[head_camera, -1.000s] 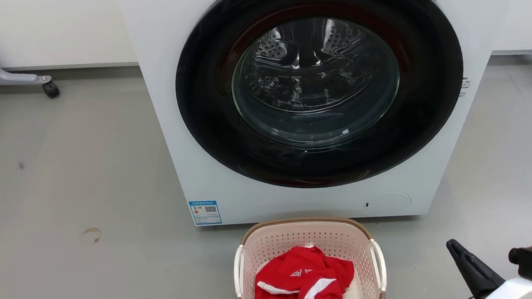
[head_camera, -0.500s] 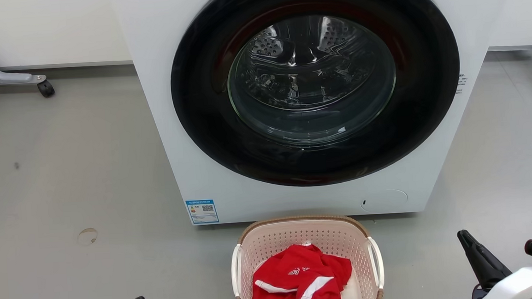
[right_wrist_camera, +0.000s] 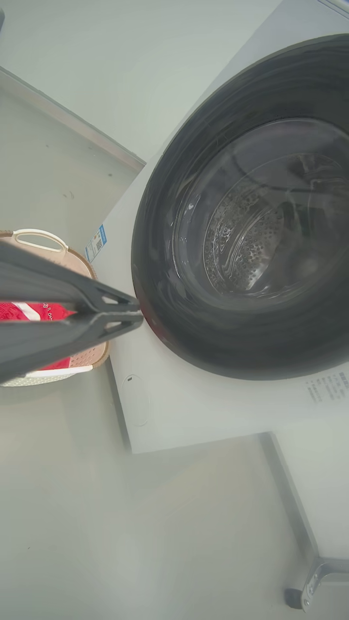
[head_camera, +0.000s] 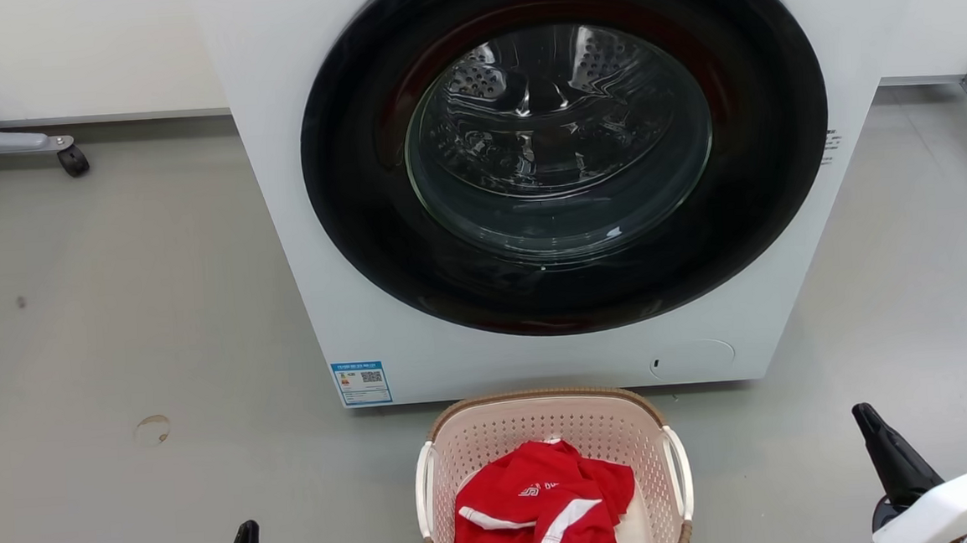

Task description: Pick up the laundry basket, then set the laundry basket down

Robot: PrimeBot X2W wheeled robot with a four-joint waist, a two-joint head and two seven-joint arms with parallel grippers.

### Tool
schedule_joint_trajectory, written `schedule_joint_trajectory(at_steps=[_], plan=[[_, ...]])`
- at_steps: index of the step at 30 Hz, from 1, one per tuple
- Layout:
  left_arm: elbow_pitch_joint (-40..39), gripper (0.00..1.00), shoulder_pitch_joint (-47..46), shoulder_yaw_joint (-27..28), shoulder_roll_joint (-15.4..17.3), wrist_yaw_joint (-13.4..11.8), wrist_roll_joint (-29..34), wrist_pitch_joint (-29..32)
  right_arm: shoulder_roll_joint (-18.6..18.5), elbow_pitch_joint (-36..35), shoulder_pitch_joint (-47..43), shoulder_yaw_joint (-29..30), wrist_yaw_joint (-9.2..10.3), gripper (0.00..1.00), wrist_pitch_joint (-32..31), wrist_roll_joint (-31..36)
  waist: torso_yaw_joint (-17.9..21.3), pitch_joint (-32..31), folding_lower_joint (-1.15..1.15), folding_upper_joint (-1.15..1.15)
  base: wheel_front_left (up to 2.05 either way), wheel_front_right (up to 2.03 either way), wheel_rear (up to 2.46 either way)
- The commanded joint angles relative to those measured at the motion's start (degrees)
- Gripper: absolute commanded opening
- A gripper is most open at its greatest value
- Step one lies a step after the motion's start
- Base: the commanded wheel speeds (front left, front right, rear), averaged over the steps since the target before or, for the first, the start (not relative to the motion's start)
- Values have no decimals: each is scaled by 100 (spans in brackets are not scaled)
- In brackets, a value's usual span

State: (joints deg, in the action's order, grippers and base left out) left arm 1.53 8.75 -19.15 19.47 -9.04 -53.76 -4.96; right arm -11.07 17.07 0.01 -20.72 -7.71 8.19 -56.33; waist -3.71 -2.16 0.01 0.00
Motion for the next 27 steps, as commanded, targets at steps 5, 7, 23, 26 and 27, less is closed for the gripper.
schedule_joint_trajectory(at_steps=[5,7,23,26,27], plan=[[-13,0,-362,291,-13,136,-286,67,-75,-157,334,230,9,0,-89,-274,21,14,-1,0,0,0,0],[17,0,-390,344,-51,174,-379,91,-55,-161,341,289,9,0,-121,-361,30,19,-1,0,0,0,0],[267,0,-613,772,-361,478,-1115,284,106,-192,395,764,12,0,-378,-1044,100,63,-1,0,0,0,0],[315,0,-655,854,-420,535,-1252,321,137,-198,406,855,12,0,-427,-1172,113,72,-1,0,0,0,0],[331,0,-669,881,-439,554,-1298,334,147,-200,409,885,12,0,-443,-1214,118,74,-1,0,0,0,0]])
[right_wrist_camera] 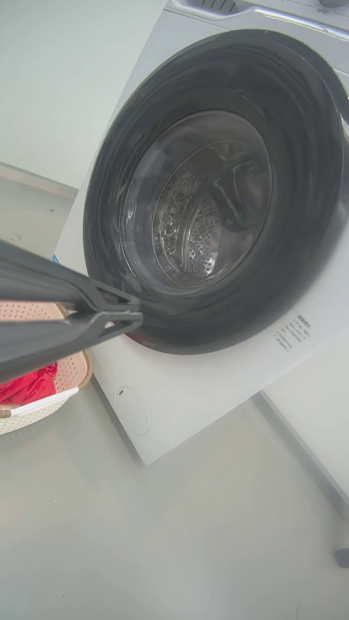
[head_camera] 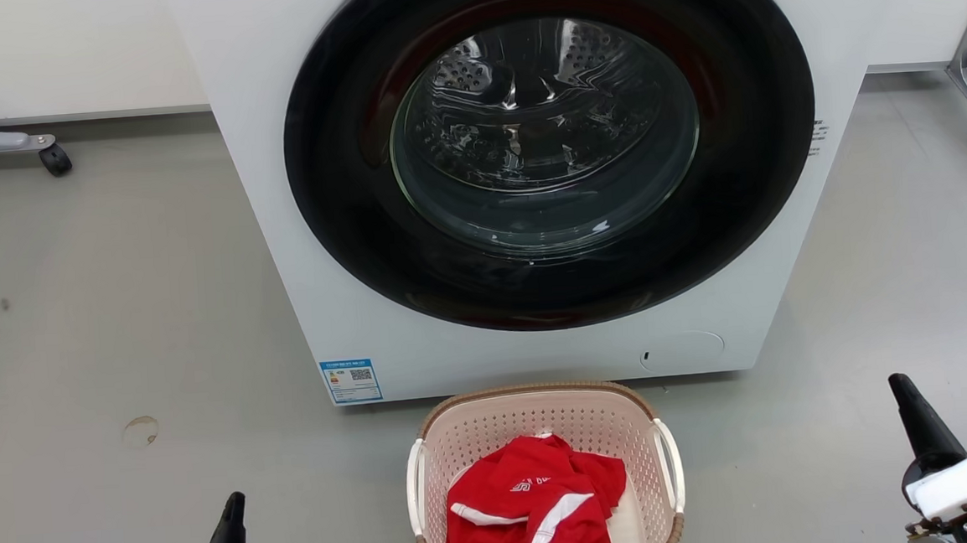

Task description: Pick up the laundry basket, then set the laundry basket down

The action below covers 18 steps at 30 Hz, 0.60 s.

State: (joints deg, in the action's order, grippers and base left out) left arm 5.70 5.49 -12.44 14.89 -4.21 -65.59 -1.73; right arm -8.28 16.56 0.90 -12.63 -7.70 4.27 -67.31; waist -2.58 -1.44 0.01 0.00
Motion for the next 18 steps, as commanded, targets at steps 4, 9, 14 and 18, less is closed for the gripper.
schedule_joint_trajectory(at_steps=[4,9,14,18], plan=[[-22,0,-400,318,-60,148,-298,60,-90,-157,333,197,12,0,-116,-287,22,14,-1,0,0,0,0],[41,0,-456,427,-139,224,-481,110,-48,-164,347,317,13,0,-182,-457,40,25,-1,0,0,0,0],[136,0,-540,591,-257,338,-753,185,14,-176,368,498,13,0,-280,-710,66,42,-1,0,0,0,0],[200,0,-597,701,-336,414,-935,236,56,-183,382,620,14,0,-347,-879,84,53,-1,0,0,0,0]])
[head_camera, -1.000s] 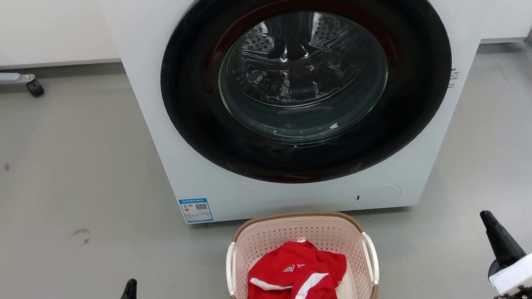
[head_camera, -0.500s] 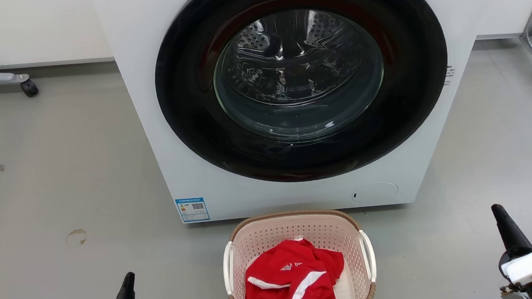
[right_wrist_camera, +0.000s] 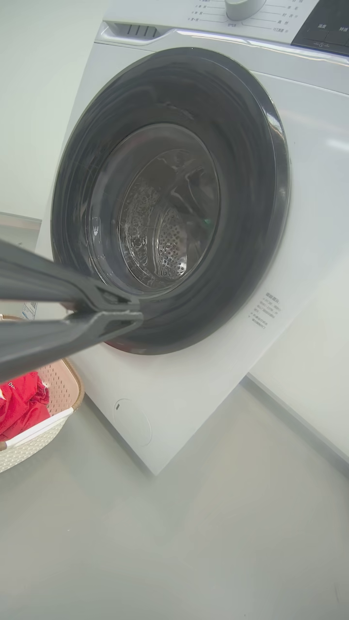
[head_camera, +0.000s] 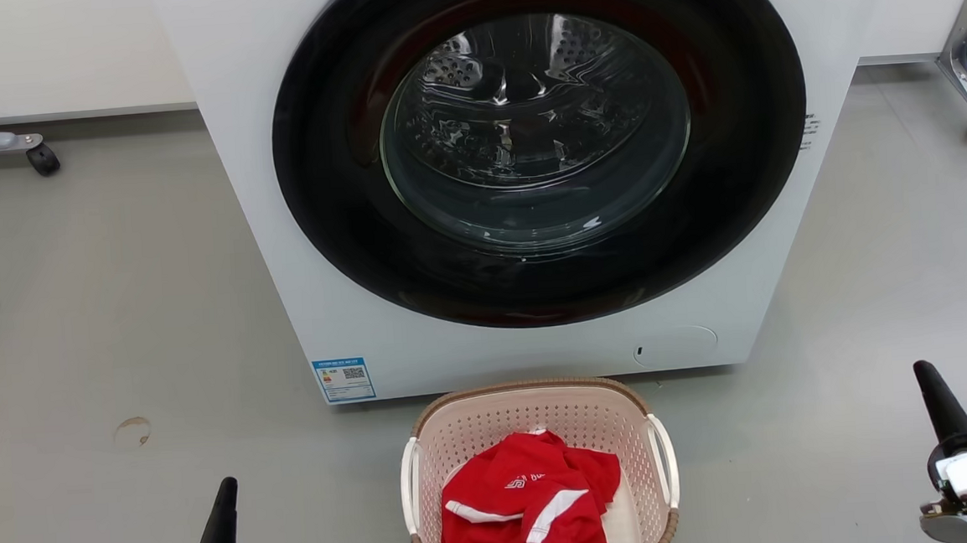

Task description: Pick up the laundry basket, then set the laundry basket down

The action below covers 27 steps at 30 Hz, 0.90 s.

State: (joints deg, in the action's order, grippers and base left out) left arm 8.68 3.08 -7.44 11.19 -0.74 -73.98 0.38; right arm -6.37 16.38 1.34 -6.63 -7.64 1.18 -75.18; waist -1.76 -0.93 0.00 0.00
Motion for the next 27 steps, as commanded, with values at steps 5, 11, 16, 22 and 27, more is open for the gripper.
schedule_joint_trajectory(at_steps=[5,11,16,22,27], plan=[[-19,0,-427,339,-66,162,-324,89,-82,-174,355,172,9,0,-121,-303,23,15,0,0,0,0,0],[77,0,-512,506,-186,277,-597,166,-18,-185,376,356,10,0,-222,-558,50,32,0,0,0,0,0],[157,0,-583,645,-287,372,-824,230,36,-195,393,510,11,0,-305,-768,72,45,0,0,0,0,0],[252,0,-668,811,-407,485,-1094,307,100,-206,414,693,12,0,-406,-1019,98,62,0,0,0,0,0],[331,0,-738,949,-507,580,-1319,372,153,-215,432,845,13,0,-489,-1228,120,76,0,0,0,0,0]])
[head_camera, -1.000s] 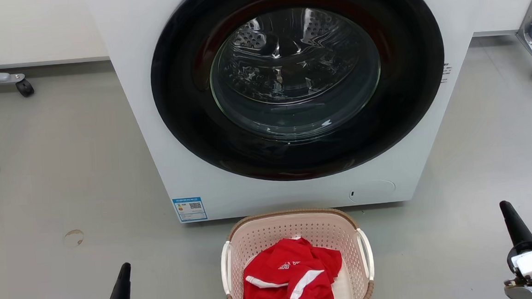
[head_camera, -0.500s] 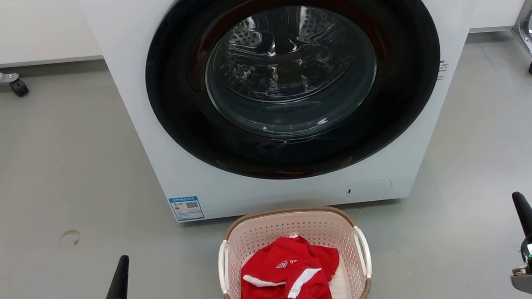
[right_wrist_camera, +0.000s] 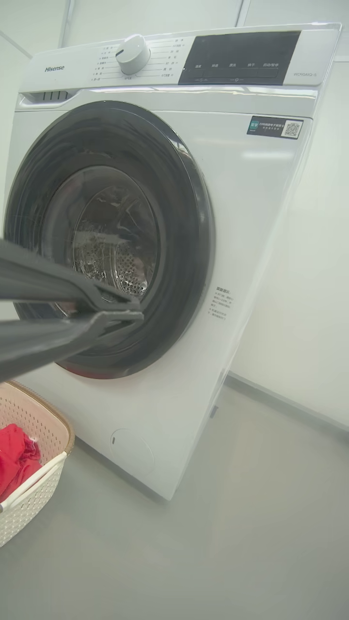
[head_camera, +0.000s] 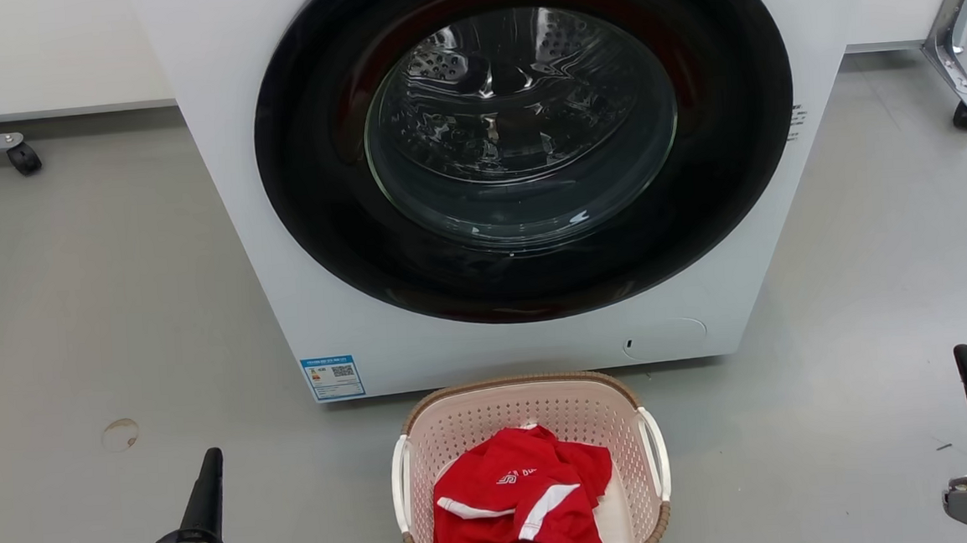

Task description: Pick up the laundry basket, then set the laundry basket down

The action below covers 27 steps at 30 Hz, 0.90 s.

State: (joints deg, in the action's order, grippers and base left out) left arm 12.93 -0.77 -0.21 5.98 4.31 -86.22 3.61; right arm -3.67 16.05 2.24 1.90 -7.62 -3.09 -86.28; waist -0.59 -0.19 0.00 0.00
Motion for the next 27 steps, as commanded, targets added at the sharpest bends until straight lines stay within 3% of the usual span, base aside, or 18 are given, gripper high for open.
schedule_joint_trajectory(at_steps=[1,14,27], plan=[[-77,0,-368,254,-6,94,-140,62,-105,-184,345,23,11,0,-79,-159,7,5,0,0,0,0,0],[111,0,-535,583,-244,317,-670,215,22,-206,386,385,13,0,-277,-652,59,37,0,0,0,0,0],[111,0,-536,599,-254,317,-657,228,32,-206,388,399,13,0,-288,-641,59,37,0,0,0,0,0]])
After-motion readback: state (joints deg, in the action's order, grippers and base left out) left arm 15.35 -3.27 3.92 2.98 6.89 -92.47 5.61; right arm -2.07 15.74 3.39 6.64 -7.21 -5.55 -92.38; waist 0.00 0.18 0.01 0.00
